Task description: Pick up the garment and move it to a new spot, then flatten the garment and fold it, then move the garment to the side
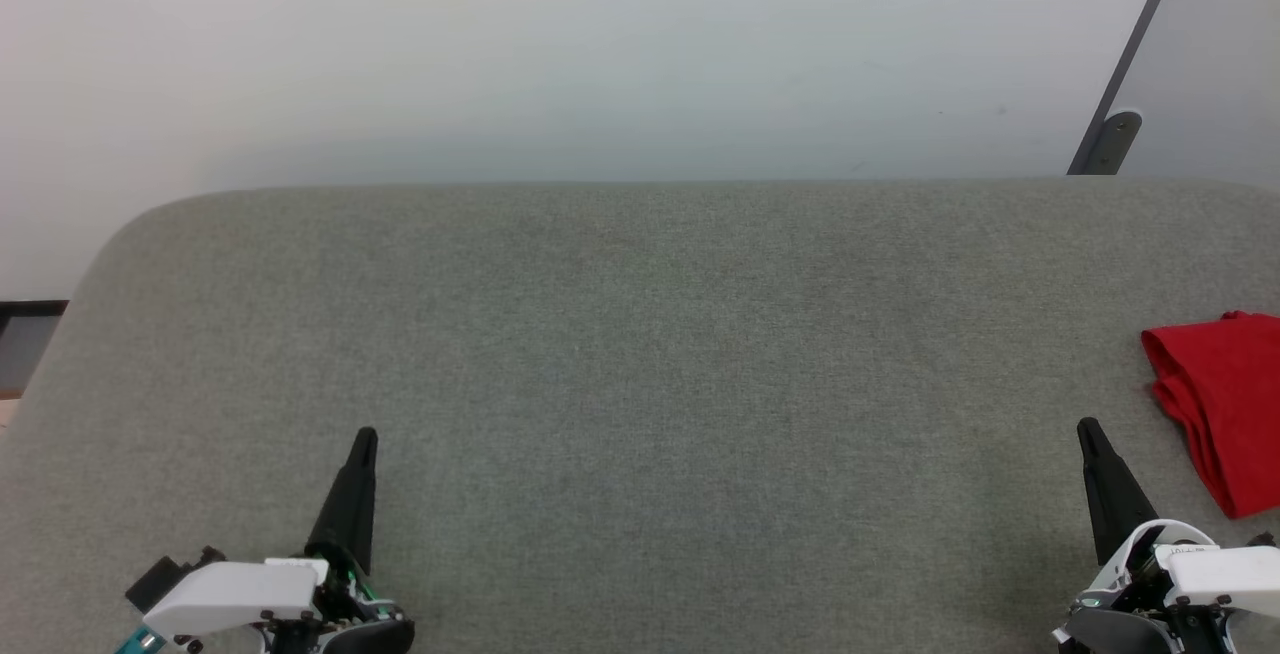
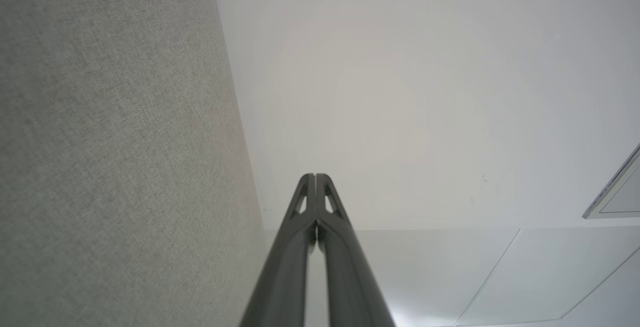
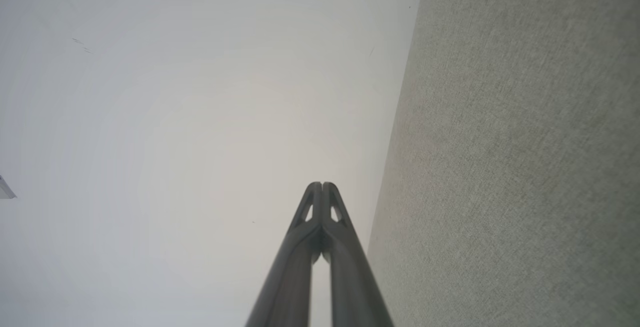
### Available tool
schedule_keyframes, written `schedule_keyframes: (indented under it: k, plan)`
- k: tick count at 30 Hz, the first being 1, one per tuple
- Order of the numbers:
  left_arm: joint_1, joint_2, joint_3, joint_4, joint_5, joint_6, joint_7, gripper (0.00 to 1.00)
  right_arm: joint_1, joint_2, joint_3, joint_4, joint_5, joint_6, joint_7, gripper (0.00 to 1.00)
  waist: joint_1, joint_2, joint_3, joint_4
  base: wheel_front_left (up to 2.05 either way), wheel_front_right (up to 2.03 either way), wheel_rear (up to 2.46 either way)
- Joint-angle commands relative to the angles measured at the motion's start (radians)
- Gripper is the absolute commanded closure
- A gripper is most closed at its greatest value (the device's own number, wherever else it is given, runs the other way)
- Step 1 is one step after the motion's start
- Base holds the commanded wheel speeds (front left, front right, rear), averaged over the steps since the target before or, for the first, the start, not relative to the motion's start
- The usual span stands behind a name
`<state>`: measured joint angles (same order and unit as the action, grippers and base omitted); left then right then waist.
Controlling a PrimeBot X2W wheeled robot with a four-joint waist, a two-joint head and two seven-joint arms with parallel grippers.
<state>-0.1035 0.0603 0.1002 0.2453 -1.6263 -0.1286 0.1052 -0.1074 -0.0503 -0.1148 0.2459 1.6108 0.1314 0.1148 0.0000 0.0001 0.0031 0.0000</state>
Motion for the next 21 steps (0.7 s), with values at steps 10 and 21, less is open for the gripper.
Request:
schedule_keyframes:
  k: [10,21]
  plan:
    - [-0.01,-0.003,0.004,0.001,0.007,-0.004,0.003,1.0,-0.003,0.003,-0.001,-0.002,0.004,-0.001,0.002,1.0,0.0,-0.0001,0.0,0.0,0.0,0.0,0.0]
    - [-0.01,-0.004,0.006,0.001,0.006,-0.004,0.005,1.0,-0.003,0.003,0.0,-0.002,0.004,-0.001,0.002,1.0,0.0,-0.0001,0.0,0.0,0.0,0.0,0.0]
